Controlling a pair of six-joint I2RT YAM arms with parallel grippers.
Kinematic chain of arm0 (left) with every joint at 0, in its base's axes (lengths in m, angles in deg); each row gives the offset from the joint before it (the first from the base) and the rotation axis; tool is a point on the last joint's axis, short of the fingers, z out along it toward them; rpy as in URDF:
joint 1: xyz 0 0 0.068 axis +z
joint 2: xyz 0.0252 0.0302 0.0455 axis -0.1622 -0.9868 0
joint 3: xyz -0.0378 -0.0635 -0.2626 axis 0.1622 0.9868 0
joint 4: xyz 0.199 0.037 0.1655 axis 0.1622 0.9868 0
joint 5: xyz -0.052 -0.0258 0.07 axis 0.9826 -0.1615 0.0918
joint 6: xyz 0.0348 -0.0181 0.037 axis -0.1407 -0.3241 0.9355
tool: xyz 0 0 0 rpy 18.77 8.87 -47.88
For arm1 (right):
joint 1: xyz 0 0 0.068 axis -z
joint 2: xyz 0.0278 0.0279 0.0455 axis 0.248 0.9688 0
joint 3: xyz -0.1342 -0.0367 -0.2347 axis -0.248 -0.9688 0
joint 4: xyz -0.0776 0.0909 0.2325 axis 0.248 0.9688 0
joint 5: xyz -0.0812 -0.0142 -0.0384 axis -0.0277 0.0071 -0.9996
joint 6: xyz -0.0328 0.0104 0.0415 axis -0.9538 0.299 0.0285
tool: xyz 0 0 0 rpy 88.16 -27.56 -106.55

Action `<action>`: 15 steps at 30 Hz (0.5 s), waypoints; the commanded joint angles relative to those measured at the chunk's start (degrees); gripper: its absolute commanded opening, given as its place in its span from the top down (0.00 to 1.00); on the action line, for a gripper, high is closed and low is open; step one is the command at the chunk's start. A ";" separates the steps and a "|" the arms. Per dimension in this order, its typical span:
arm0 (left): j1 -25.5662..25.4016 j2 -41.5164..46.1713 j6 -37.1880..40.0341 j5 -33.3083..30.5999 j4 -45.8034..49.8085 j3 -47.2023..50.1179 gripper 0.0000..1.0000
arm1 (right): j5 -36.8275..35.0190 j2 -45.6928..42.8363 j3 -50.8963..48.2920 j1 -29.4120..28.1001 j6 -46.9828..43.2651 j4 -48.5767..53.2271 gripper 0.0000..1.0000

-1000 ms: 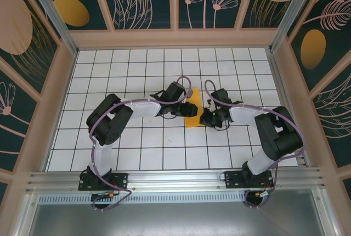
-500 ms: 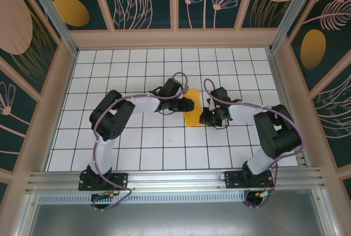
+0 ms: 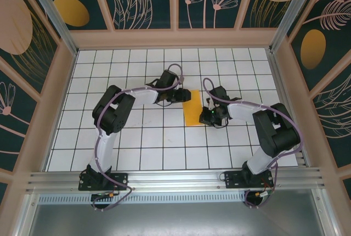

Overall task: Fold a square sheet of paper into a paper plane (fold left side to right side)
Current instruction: First fold the square sheet of paper in half at the center of the table.

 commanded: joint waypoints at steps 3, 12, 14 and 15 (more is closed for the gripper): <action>4.40 -6.15 0.72 -4.28 2.68 -4.54 0.54 | -9.74 4.42 -2.89 -0.21 -1.41 6.17 0.90; 6.31 -7.60 1.74 -3.78 4.35 -8.32 0.54 | -6.65 3.20 -2.93 -0.39 -1.16 3.51 0.89; 6.58 -4.69 2.40 -3.68 3.78 -7.23 0.54 | -4.94 1.28 -2.99 -0.47 -0.66 1.56 0.89; 6.64 -2.81 2.84 -3.66 3.69 -6.72 0.53 | -4.44 0.05 -2.66 -0.48 -0.48 0.71 0.87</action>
